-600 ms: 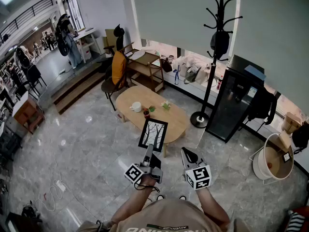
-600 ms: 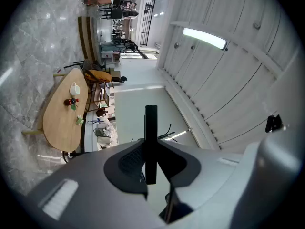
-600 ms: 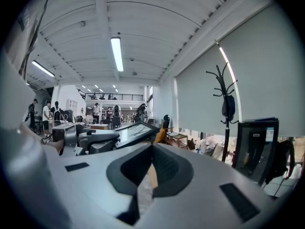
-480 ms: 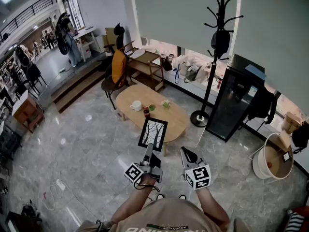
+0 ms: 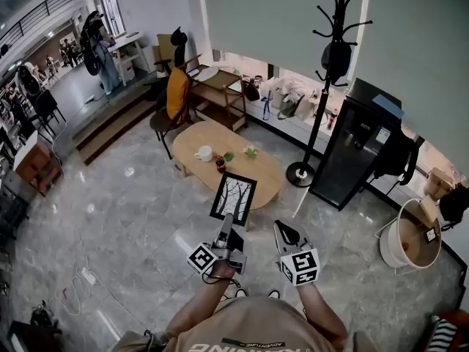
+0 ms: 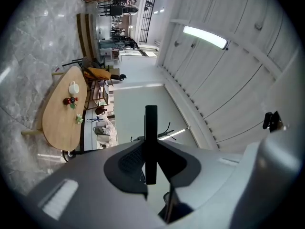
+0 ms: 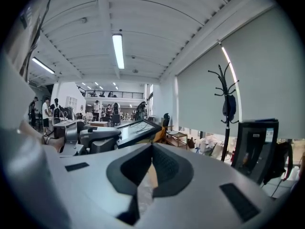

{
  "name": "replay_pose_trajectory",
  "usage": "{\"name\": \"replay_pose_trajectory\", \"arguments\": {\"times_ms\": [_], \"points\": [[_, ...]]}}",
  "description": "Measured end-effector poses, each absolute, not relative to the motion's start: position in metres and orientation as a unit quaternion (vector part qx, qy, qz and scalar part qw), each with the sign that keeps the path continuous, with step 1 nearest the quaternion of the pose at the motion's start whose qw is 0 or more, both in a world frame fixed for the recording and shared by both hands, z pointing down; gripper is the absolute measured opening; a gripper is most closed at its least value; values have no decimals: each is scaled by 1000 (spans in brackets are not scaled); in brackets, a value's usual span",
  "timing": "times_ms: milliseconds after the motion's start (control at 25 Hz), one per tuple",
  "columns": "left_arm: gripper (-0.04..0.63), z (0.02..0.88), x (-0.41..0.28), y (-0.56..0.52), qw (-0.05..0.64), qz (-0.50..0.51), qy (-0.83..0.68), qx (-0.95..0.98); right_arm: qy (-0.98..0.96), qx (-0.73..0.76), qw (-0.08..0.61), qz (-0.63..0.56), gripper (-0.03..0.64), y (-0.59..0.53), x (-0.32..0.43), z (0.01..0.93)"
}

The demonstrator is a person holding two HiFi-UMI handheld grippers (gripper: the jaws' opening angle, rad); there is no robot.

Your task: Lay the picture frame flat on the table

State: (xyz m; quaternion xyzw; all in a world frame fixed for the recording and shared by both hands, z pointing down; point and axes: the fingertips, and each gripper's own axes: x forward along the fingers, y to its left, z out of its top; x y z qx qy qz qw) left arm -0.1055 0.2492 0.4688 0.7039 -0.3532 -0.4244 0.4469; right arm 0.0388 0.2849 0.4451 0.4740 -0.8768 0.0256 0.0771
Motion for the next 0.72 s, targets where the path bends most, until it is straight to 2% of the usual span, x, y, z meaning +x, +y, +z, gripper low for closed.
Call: {"name": "replay_pose_trajectory", "arguments": {"times_ms": [720], "points": [[75, 508, -156, 224, 488, -414, -353, 682, -866, 487, 96, 59, 5, 267, -6, 480]]}}
